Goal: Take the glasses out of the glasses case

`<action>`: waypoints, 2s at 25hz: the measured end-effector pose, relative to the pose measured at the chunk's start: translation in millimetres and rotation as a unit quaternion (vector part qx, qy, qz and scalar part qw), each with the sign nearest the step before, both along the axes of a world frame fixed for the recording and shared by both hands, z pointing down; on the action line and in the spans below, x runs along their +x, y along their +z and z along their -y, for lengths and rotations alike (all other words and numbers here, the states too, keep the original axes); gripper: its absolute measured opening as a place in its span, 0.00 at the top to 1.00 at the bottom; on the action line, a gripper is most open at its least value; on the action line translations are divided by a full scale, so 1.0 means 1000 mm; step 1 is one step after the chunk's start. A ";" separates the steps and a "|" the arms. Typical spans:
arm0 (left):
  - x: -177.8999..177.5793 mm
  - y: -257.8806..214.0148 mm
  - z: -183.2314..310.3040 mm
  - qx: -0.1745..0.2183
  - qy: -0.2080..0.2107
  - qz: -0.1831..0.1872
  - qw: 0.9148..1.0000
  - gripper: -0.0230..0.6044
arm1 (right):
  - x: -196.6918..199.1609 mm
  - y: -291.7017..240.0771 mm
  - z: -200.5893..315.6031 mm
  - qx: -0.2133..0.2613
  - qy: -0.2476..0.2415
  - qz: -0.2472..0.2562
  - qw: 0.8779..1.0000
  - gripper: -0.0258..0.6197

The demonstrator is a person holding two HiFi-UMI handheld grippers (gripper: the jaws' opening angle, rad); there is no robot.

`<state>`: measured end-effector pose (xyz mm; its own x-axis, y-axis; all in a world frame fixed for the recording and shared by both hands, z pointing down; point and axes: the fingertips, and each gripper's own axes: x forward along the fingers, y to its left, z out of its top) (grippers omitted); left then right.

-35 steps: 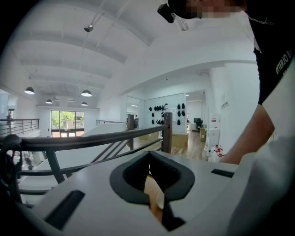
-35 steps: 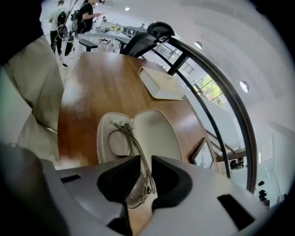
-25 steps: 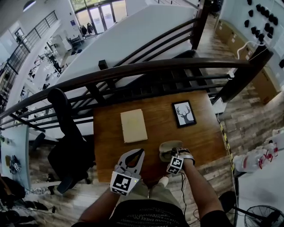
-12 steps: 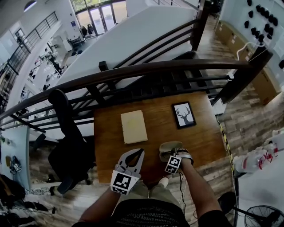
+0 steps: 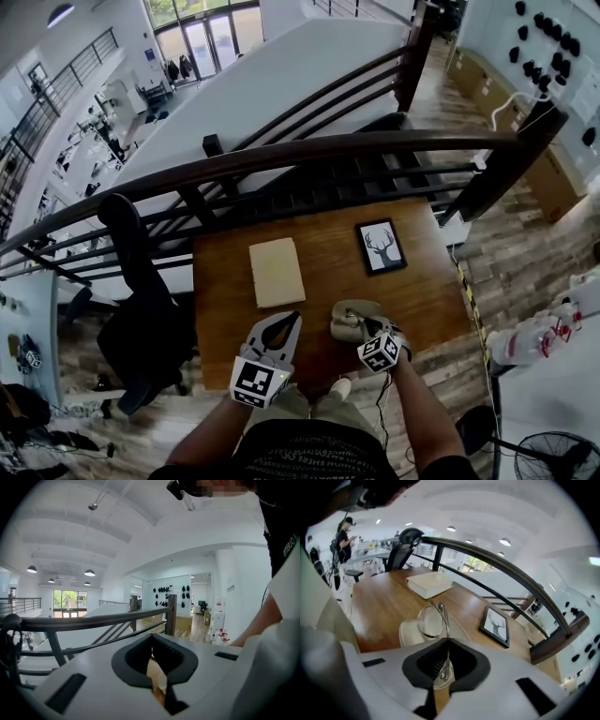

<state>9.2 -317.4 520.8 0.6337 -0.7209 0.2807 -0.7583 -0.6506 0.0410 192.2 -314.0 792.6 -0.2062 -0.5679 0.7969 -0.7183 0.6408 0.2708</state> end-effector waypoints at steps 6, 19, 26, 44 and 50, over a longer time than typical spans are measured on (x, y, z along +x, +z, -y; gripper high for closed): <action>0.009 -0.004 0.005 0.005 0.006 -0.008 1.000 0.92 | 0.012 -0.050 0.000 0.054 0.108 0.120 0.985 0.92; 0.021 -0.031 0.016 0.038 0.004 -0.027 0.999 0.92 | 0.022 -0.165 -0.010 0.156 0.198 0.238 0.938 0.92; 0.029 -0.050 0.013 0.057 0.014 -0.027 0.998 0.92 | 0.029 -0.221 -0.015 0.202 0.187 0.261 0.925 0.92; 0.031 -0.089 0.010 0.086 0.017 -0.037 0.995 0.92 | 0.032 -0.371 -0.026 0.316 0.133 0.276 0.898 0.92; 0.030 -0.101 0.006 0.100 0.016 -0.044 0.994 0.92 | 0.032 -0.391 -0.032 0.327 0.131 0.279 0.893 0.92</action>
